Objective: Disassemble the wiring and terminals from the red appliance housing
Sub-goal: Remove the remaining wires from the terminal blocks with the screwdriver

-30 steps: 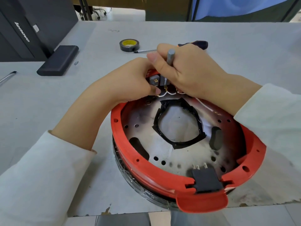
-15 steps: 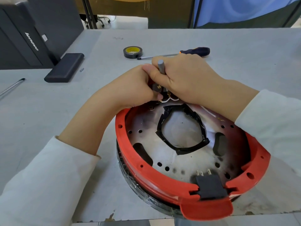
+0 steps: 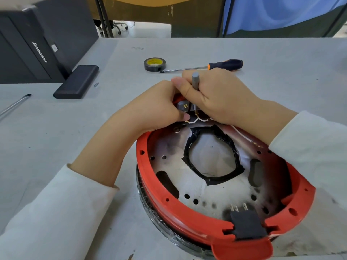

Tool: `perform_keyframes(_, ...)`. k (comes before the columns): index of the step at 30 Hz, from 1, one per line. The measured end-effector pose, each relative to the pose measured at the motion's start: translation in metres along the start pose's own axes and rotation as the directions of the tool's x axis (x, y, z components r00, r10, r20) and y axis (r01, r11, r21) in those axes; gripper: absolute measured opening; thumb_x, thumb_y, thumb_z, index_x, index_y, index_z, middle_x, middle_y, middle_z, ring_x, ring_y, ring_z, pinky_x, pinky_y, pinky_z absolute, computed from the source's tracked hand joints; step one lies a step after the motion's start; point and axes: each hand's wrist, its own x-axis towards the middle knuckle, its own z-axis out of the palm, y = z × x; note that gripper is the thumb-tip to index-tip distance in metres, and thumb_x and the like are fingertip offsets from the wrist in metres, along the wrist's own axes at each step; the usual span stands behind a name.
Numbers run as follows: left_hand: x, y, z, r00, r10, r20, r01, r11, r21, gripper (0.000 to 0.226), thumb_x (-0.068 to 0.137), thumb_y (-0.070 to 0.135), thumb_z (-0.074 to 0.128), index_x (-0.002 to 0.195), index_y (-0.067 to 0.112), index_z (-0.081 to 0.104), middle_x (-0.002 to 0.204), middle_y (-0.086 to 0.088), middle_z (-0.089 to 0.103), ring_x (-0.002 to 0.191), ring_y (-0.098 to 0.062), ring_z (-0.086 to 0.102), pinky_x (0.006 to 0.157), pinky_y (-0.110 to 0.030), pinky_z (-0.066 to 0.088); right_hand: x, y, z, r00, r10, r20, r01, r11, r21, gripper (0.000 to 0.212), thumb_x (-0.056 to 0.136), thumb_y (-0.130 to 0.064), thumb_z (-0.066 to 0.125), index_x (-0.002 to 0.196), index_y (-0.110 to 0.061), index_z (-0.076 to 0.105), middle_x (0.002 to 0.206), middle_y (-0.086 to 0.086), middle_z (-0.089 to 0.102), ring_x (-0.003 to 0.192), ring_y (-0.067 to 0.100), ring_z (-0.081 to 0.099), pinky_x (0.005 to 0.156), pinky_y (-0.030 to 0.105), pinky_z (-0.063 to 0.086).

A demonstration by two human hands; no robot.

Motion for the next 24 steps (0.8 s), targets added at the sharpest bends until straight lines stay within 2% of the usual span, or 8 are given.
perform_keyframes(4,0.0,0.001,-0.001,1.0,-0.002,0.007,0.003,1.0,-0.021,0.019,0.078,0.007,0.07,0.088,0.021,0.06,0.087,0.0,0.066,0.088,-0.018,0.062,0.088,-0.038,0.049,-0.001,0.0,-0.002,1.0,-0.009,-0.014,0.009,1.0,-0.003,0.043,0.094,-0.046,0.024,0.072,-0.014,0.041,0.059,0.002,0.046,0.061,0.027,0.047,0.06,0.04,0.037)
perform_keyframes(8,-0.001,0.002,-0.001,1.0,0.003,0.019,-0.002,0.999,-0.043,0.03,0.079,0.007,0.07,0.103,0.023,0.062,0.098,0.004,0.068,0.095,-0.013,0.062,0.089,-0.028,0.047,-0.002,-0.001,-0.006,0.999,0.022,-0.04,-0.02,0.998,0.055,0.037,0.095,-0.045,0.026,0.064,-0.026,0.027,0.052,0.001,0.038,0.056,0.026,0.043,0.057,0.037,0.033)
perform_keyframes(10,-0.001,0.002,-0.001,1.0,-0.007,0.021,0.007,1.0,-0.026,0.031,0.079,0.008,0.07,0.107,0.019,0.062,0.1,0.002,0.068,0.097,-0.016,0.062,0.091,-0.032,0.047,-0.001,-0.001,-0.006,0.999,0.024,-0.023,-0.024,1.0,-0.003,0.039,0.096,-0.046,0.027,0.065,-0.023,0.028,0.052,-0.004,0.034,0.056,0.024,0.041,0.057,0.035,0.031)
perform_keyframes(12,0.0,0.002,-0.001,1.0,-0.025,0.016,0.025,1.0,-0.009,0.024,0.079,0.01,0.07,0.102,0.014,0.063,0.096,-0.003,0.068,0.094,-0.02,0.063,0.09,-0.038,0.048,-0.001,-0.001,-0.005,1.0,0.013,0.009,-0.012,0.994,-0.106,0.042,0.1,-0.046,0.029,0.071,-0.017,0.033,0.054,-0.007,0.032,0.059,0.023,0.04,0.057,0.034,0.028)
perform_keyframes(14,0.0,0.002,-0.001,1.0,-0.026,0.006,0.026,1.0,-0.007,0.014,0.078,0.01,0.071,0.089,0.015,0.063,0.087,-0.003,0.068,0.089,-0.021,0.063,0.086,-0.036,0.049,0.0,-0.001,-0.004,1.0,0.002,0.028,0.002,0.987,-0.16,0.04,0.1,-0.046,0.03,0.074,-0.017,0.034,0.054,-0.008,0.031,0.058,0.021,0.038,0.056,0.034,0.026)
perform_keyframes(16,0.0,0.001,0.0,1.0,-0.026,-0.004,0.026,1.0,-0.008,0.014,0.078,0.01,0.072,0.086,0.017,0.063,0.085,-0.002,0.068,0.087,-0.019,0.063,0.084,-0.035,0.05,0.0,-0.001,-0.005,1.0,0.0,0.027,0.004,0.989,-0.145,0.041,0.1,-0.047,0.03,0.073,-0.017,0.034,0.054,-0.009,0.031,0.057,0.02,0.038,0.056,0.034,0.025)
perform_keyframes(20,0.001,0.0,0.0,0.999,-0.042,0.004,0.042,0.999,-0.02,0.021,0.078,0.011,0.071,0.096,0.017,0.062,0.092,-0.005,0.069,0.091,-0.022,0.063,0.088,-0.041,0.049,0.003,0.003,-0.002,0.997,0.068,0.024,-0.065,0.994,-0.091,0.044,0.097,-0.053,0.028,0.072,-0.019,0.034,0.057,-0.006,0.036,0.064,0.023,0.043,0.06,0.033,0.023)
perform_keyframes(24,0.0,0.001,0.0,1.0,-0.023,0.008,0.024,0.998,-0.061,0.03,0.077,0.008,0.071,0.089,0.031,0.056,0.094,0.001,0.068,0.094,-0.018,0.062,0.091,-0.035,0.048,0.009,0.002,0.002,0.99,0.138,0.014,-0.137,0.99,-0.026,0.043,0.096,-0.057,0.03,0.062,-0.03,0.027,0.059,-0.011,0.038,0.067,0.019,0.043,0.061,0.032,0.028)
